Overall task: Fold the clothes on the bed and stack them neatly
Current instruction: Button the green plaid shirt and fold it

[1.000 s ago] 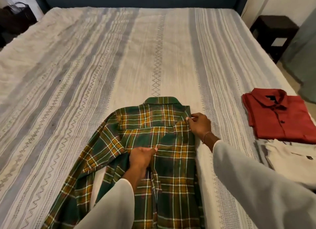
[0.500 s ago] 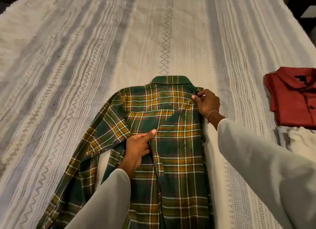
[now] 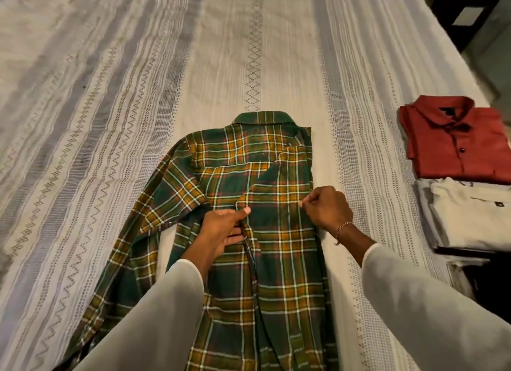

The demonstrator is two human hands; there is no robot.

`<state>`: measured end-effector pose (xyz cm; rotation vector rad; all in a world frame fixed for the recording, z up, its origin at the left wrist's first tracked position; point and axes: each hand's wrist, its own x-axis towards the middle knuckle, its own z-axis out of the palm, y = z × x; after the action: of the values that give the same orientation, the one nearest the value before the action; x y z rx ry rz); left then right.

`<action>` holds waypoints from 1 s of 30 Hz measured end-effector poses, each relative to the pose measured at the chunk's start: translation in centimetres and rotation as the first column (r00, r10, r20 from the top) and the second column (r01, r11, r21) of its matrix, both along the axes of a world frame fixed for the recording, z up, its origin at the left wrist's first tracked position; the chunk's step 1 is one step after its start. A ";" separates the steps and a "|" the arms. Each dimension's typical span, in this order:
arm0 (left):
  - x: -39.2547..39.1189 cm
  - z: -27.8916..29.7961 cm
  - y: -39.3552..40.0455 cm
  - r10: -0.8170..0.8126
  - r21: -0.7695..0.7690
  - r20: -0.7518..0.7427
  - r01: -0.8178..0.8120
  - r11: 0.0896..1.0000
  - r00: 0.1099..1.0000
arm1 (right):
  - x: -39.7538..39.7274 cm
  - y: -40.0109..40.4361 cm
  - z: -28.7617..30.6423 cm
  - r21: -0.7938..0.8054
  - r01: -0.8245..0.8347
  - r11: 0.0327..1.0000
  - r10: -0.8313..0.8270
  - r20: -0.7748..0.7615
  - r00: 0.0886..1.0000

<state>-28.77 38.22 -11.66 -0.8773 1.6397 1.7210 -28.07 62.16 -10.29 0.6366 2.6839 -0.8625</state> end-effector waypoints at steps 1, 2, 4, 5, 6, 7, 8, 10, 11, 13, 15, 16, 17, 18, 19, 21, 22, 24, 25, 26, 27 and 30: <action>0.2 0.0 -0.1 0.022 0.011 -0.016 -0.022 1.000 1.000 | 0.3 0.1 0.3 -0.008 0.026 1.000 -0.026 -0.021 0.999; 0.1 -0.1 -0.2 0.064 0.020 -0.029 -0.063 0.998 0.998 | 0.2 0.3 0.4 0.001 0.056 0.998 -0.055 -0.047 0.997; 0.7 -0.1 -0.2 0.145 0.028 -0.041 -0.144 0.989 0.989 | 0.6 0.6 1.1 0.031 0.105 0.994 -0.103 -0.077 0.992; 1.1 -0.2 -0.2 0.171 0.032 -0.044 -0.169 0.985 0.984 | 0.9 0.5 1.3 0.024 0.102 0.995 -0.100 -0.059 0.993; 1.6 -0.2 -0.1 0.174 0.029 -0.049 -0.173 0.984 0.983 | 1.5 0.3 1.3 0.006 0.072 0.997 -0.072 -0.012 0.997; 2.0 -0.4 0.0 0.151 0.007 -0.056 -0.151 0.988 0.987 | 2.2 -0.1 1.4 -0.008 0.025 1.000 -0.025 0.055 0.998; 2.4 -0.4 0.2 0.104 -0.030 -0.062 -0.106 0.994 0.993 | 3.0 -0.5 1.1 -0.008 -0.025 1.000 0.026 0.120 0.992; 3.1 -0.1 0.6 -0.031 -0.143 -0.066 0.021 0.990 0.997 | 4.4 -0.9 0.7 0.014 -0.078 0.997 0.074 0.178 0.981; 3.5 0.1 0.6 -0.091 -0.193 -0.069 0.076 0.978 0.993 | 5.1 -0.9 0.8 0.014 -0.071 0.997 0.067 0.162 0.984; 3.9 0.3 0.7 -0.116 -0.185 -0.074 0.101 0.978 0.990 | 5.7 -0.4 1.3 -0.043 0.010 0.999 -0.006 0.106 0.994; 4.1 0.8 0.5 -0.050 -0.070 -0.075 0.045 0.997 0.996 | 6.4 0.1 2.0 -0.064 0.110 0.992 -0.106 0.058 0.993; 4.2 0.9 0.5 -0.009 -0.011 -0.071 0.008 1.000 0.997 | 6.7 0.2 2.0 -0.022 0.140 0.990 -0.139 0.042 0.989; 4.3 1.0 0.5 0.038 0.026 -0.064 -0.036 0.999 0.997 | 7.0 0.2 1.9 0.037 0.151 0.988 -0.152 0.032 0.988; 4.4 1.1 0.5 0.082 0.044 -0.054 -0.079 0.996 0.995 | 7.3 0.0 1.6 0.068 0.155 0.986 -0.157 0.023 0.987; 4.7 1.2 0.7 0.099 0.036 -0.047 -0.098 0.995 0.994 | 7.9 -0.2 1.4 0.044 0.157 0.987 -0.158 0.014 0.987; 5.4 1.2 1.0 0.033 -0.017 -0.054 -0.034 0.999 0.998 | 9.3 -0.5 0.9 -0.083 0.162 0.983 -0.163 -0.007 0.987; 5.9 1.1 1.2 -0.042 -0.069 -0.067 0.038 0.997 0.997 | 10.1 -0.6 0.8 -0.102 0.161 0.982 -0.163 -0.012 0.987; 7.1 1.0 1.6 -0.208 -0.208 -0.101 0.184 0.961 0.973 | 11.9 -0.6 0.3 -0.102 0.178 0.979 -0.178 0.007 0.984; 7.7 0.7 1.8 -0.275 -0.268 -0.120 0.236 0.934 0.954 | 12.8 -0.5 0.1 -0.122 0.198 0.973 -0.197 0.017 0.980; 8.3 0.6 2.1 -0.332 -0.326 -0.131 0.275 0.904 0.934 | 13.8 -0.6 -0.3 -0.136 0.214 0.967 -0.213 0.020 0.977; 8.7 0.4 2.3 -0.389 -0.395 -0.134 0.311 0.865 0.911 | 14.7 -0.6 -0.5 -0.137 0.220 0.966 -0.221 0.014 0.975; 9.5 0.3 3.1 -0.524 -0.537 -0.121 0.388 0.749 0.843 | 16.2 -0.9 -0.8 -0.160 0.262 0.952 -0.269 -0.028 0.963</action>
<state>-19.32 41.29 -11.35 -0.3858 2.3118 1.1124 -11.84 61.28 -11.11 0.9658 2.5768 -1.1556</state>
